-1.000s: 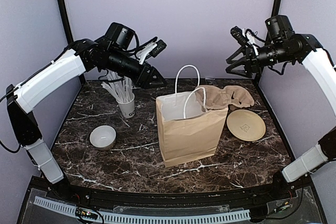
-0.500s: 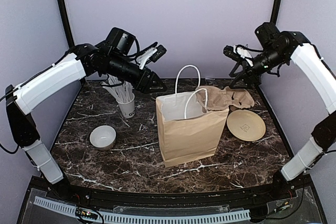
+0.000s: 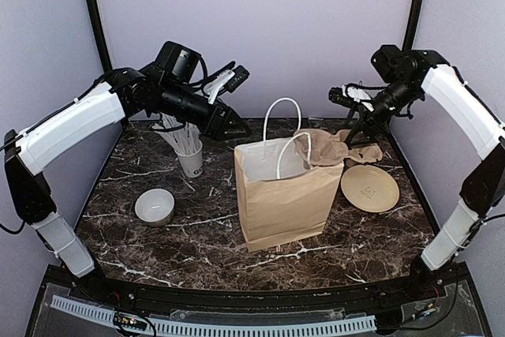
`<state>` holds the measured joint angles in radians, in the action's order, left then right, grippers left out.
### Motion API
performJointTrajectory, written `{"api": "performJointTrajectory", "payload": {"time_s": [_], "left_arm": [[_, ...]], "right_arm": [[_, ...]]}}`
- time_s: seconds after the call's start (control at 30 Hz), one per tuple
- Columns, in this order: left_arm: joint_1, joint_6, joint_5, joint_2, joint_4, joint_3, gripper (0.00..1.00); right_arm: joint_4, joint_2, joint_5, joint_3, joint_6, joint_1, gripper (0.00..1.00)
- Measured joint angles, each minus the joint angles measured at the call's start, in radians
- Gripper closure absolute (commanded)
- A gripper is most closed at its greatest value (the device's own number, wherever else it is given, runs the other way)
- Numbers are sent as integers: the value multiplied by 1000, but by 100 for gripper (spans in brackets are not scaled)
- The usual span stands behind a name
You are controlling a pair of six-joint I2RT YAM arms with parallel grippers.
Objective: Pack the takeout coffee
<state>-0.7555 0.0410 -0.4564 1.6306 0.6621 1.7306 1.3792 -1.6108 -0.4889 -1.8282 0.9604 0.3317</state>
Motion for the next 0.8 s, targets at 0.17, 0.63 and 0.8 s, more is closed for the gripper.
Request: {"api": "performJointTrajectory", "payload": {"time_s": [0.17, 0.63, 0.8], "left_arm": [[0, -2, -22, 16, -30, 0, 47], [0, -8, -87, 131, -55, 16, 47], [0, -8, -101, 154, -57, 36, 50]], "right_arm": [[5, -23, 0, 0, 25, 0, 51], [32, -17, -26, -2, 93, 0, 83], [35, -1, -33, -2, 93, 0, 84]]}}
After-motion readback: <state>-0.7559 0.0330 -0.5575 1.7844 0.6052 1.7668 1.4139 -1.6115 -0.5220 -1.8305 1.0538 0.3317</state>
